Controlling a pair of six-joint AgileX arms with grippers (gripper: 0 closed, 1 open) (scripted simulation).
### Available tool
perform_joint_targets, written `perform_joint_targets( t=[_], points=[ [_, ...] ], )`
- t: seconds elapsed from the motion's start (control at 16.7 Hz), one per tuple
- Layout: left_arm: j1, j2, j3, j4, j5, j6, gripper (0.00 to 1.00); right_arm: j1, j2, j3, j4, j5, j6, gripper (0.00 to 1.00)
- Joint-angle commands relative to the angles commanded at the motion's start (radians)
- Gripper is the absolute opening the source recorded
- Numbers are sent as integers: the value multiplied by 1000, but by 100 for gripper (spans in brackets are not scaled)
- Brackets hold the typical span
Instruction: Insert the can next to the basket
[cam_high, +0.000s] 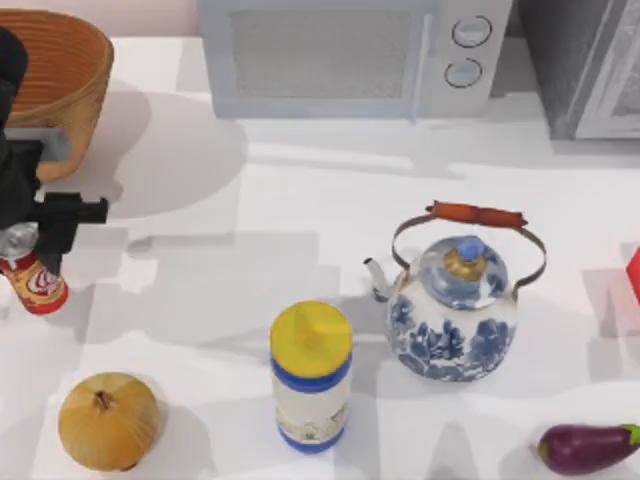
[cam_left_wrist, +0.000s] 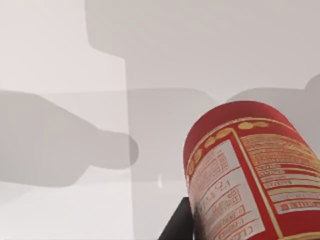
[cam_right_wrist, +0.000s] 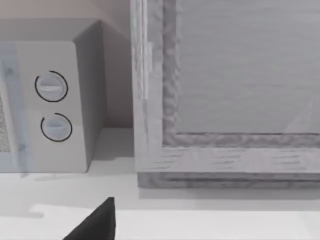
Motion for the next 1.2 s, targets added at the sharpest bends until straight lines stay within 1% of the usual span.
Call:
perform_joint_targets(
  t=[0.24,1.02,1.08,1.2],
  points=[
    [0,0,0,0,0,0,0,0,0,0,0,0,0,100],
    [0,0,0,0,0,0,98,0,0,0,0,0,0,100],
    [0,0,0,0,0,0,100,0,0,0,0,0,0,100],
    [0,0,0,0,0,0,100,0,0,0,0,0,0,100]
  ],
)
